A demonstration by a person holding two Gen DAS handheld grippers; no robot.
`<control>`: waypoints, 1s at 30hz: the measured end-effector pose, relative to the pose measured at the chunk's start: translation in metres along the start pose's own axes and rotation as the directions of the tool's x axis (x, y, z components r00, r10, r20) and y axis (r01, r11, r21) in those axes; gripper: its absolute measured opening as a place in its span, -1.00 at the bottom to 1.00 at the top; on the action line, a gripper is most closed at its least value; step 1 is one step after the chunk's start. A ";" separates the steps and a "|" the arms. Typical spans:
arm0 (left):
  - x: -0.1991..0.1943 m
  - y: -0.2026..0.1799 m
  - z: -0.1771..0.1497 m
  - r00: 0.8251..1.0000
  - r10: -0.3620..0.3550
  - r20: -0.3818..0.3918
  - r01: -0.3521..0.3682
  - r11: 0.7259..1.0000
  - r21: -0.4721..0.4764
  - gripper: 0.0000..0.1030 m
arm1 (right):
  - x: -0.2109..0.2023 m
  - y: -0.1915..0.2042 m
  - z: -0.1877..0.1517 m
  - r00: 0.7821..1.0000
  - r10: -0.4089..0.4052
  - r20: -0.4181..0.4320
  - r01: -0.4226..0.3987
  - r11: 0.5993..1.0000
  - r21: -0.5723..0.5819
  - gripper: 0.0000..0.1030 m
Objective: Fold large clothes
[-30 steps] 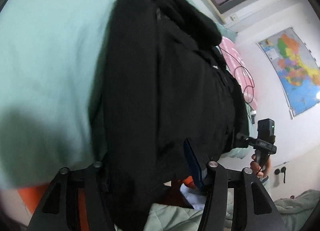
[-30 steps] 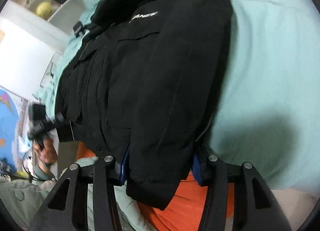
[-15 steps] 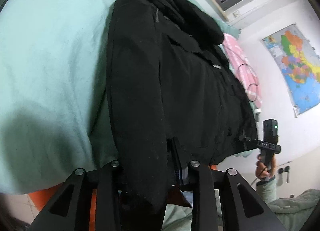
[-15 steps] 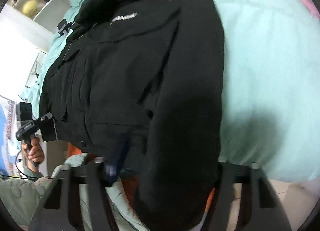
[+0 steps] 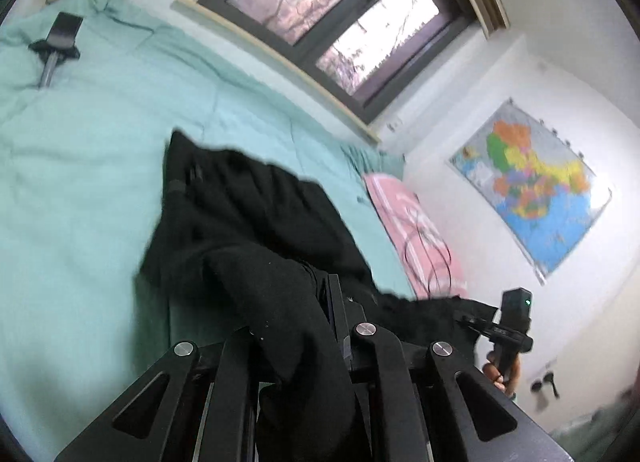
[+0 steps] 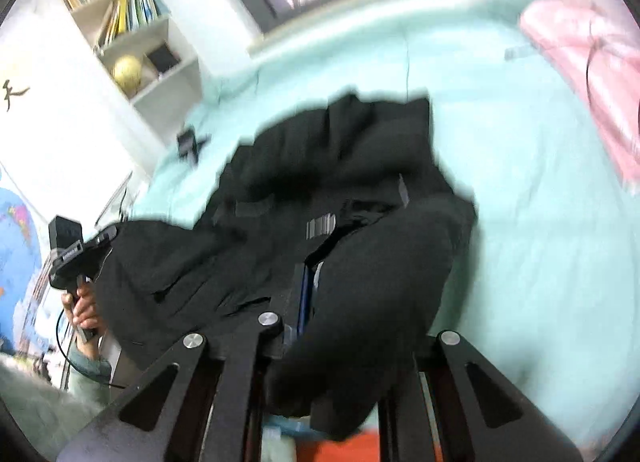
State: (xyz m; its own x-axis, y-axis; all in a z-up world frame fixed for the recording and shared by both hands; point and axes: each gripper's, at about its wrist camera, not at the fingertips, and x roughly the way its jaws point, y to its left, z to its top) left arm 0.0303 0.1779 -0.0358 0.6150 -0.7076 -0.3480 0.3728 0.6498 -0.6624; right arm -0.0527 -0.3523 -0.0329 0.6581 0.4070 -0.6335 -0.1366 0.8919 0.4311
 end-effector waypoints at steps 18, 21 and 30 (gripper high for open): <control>0.231 0.116 0.167 0.944 0.326 -0.043 -0.329 0.934 -0.139 -0.62 | 0.213 -0.071 0.216 0.944 -0.328 0.040 0.315 0.929 0.196 -0.67; 0.278 0.162 0.160 0.925 0.344 -0.161 -0.373 0.902 -0.216 -0.61 | 0.265 -0.097 0.213 0.928 -0.368 -0.061 0.373 0.902 0.218 -0.67; 0.280 0.171 0.153 0.951 0.257 -0.171 -0.284 0.946 -0.154 -0.54 | 0.333 -0.125 0.194 0.928 -0.326 -0.180 0.364 0.897 0.250 -0.54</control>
State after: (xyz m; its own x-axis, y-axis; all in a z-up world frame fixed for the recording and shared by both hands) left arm 0.3724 0.1333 -0.1447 0.5623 -0.5531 -0.6148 0.0713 0.7731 -0.6303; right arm 0.3271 -0.3666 -0.1733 0.5224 0.1221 -0.8439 0.3020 0.8991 0.3170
